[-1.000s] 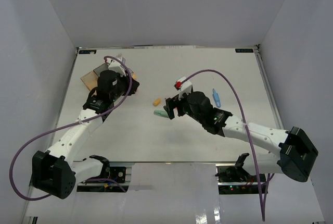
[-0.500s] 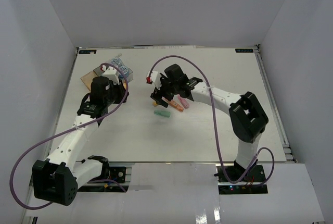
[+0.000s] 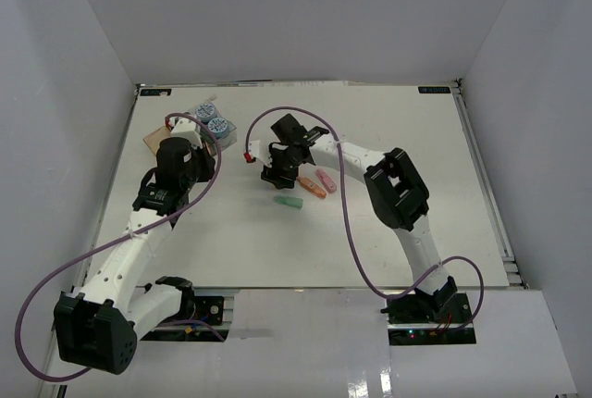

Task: Sort the stationery into containers
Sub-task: Pick up the pen cap from the center of the board.

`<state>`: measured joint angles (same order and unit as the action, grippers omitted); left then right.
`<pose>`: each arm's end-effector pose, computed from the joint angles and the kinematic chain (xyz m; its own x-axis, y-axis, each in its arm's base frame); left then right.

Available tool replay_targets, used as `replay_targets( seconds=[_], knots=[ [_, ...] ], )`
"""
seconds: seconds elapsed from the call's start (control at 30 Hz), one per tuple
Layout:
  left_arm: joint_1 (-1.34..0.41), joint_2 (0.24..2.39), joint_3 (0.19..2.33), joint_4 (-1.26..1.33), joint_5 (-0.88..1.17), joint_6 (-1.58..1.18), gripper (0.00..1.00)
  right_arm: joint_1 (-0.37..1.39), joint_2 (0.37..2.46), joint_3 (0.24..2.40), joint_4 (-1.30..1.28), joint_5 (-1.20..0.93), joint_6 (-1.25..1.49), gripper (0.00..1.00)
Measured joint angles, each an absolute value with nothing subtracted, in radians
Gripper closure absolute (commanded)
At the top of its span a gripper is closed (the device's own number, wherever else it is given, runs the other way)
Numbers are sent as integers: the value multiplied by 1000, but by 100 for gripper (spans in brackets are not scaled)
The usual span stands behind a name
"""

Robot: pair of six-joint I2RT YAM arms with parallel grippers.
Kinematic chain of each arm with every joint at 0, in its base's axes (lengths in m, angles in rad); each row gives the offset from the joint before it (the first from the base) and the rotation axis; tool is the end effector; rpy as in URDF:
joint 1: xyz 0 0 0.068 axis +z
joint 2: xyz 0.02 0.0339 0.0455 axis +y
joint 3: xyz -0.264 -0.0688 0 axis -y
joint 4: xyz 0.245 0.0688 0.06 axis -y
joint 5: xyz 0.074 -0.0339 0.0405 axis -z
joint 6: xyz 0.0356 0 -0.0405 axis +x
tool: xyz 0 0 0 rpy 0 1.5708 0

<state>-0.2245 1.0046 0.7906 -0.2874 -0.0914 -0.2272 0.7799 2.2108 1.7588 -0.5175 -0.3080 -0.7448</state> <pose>0.2216 -0.0473 0.2903 -0.4889 -0.1184 -0.8643 0.0344 0.9873 -0.1548 0.3375 0.3490 0.1832 0.1058 -0.8038 -0.5854 -0.9797 0.0164 -0.1997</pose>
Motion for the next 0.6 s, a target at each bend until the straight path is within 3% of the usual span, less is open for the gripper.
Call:
replay_targets(
  seconds=[0.17,0.3,0.43,0.6],
  knots=[
    [-224,1005,790,-289,-96,-229,87,780,2252,1796,-550,-326,-774,47],
    [-224,1005,789,-289,-96,-230,87,780,2275,1813,-561,-347,-786,59],
    [-224,1005,789,-289,-96,-230,87,780,2288,1834,-571,-356,-790,61],
    [-224,1007,789,-289,-96,-230,87,780,2296,1846,-574,-366,-789,83]
  ],
)
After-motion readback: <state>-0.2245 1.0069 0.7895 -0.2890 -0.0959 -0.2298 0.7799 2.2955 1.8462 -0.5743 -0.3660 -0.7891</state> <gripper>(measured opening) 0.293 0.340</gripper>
